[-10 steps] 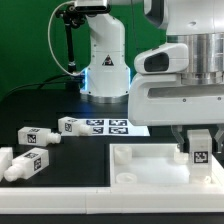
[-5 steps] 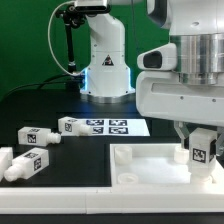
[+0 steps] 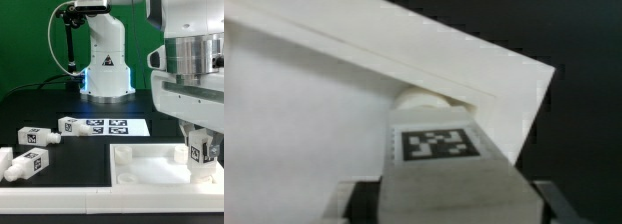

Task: Assemble one leg

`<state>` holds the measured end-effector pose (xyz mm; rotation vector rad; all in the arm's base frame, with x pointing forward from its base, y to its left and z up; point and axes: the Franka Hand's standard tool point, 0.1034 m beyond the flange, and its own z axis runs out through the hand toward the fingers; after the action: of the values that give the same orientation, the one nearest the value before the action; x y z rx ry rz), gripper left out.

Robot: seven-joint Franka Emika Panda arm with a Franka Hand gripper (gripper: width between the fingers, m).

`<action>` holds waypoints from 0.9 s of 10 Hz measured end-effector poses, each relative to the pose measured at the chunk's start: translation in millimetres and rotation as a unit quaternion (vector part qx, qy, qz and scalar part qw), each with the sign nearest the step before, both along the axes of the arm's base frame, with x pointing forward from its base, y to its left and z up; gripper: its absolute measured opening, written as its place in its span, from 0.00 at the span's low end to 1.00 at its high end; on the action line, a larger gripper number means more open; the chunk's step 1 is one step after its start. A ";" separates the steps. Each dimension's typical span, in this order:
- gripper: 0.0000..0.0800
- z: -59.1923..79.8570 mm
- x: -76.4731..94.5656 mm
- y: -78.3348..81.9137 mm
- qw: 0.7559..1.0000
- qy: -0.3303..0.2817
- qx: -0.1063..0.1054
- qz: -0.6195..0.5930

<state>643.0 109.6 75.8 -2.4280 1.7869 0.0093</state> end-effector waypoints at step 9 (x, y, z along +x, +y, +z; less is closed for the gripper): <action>0.81 -1.7 -2.0 -0.8 0.919 -0.034 -0.045 0.390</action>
Offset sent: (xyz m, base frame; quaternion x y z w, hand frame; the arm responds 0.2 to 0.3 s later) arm -0.0074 0.0025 -0.0016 -0.0142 0.0404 -0.5333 0.8448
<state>641.0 108.8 74.0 -2.9780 0.6984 -0.0795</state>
